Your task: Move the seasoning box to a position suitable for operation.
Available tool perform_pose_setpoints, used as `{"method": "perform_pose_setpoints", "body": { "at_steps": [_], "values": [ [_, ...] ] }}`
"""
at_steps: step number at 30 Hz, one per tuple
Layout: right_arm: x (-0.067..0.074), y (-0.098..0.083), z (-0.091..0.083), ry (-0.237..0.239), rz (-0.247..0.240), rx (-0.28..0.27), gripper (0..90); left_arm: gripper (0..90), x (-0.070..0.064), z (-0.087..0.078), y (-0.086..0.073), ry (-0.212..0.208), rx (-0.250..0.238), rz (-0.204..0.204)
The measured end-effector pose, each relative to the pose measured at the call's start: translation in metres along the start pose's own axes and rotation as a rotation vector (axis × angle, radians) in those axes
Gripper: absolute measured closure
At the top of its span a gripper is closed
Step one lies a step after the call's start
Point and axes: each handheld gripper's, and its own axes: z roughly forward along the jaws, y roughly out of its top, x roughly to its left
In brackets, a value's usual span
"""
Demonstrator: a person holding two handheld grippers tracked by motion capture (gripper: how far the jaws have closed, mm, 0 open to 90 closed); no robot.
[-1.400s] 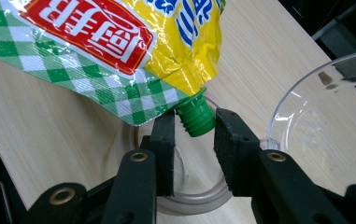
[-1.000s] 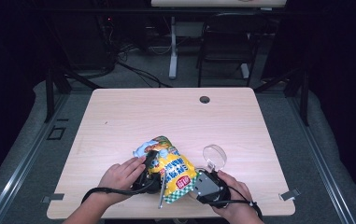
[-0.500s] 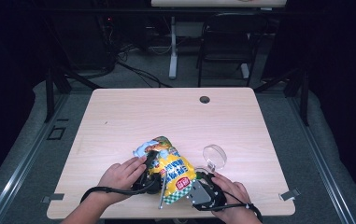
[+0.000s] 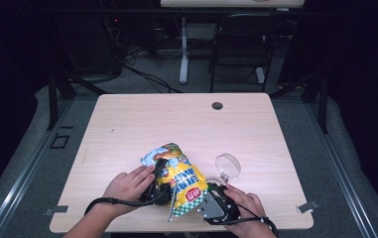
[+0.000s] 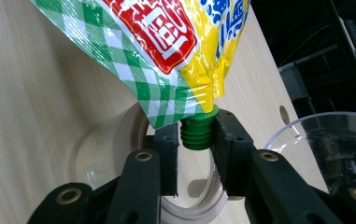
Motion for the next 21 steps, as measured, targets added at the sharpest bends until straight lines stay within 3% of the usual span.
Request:
{"method": "perform_pose_setpoints", "body": {
  "at_steps": [6, 11, 17, 21],
  "values": [
    [0.0002, -0.0008, -0.0012, -0.003, -0.002, 0.010, 72.8, 63.0, 0.0001, -0.0005, 0.0008, 0.011, 0.001, 0.000],
    [0.0009, -0.0030, -0.0022, -0.014, 0.004, -0.003, 75.1, 64.5, 0.0024, -0.0014, 0.0031, 0.034, -0.001, 0.021],
    [0.0025, -0.0046, -0.0015, -0.016, 0.033, -0.023, 75.1, 64.7, 0.0039, -0.0021, 0.0049, 0.033, 0.008, 0.048],
    [0.0019, -0.0061, -0.0021, -0.014, 0.026, -0.021, 75.1, 64.7, 0.0046, -0.0020, 0.0062, 0.041, 0.006, 0.050]
  ]
}}
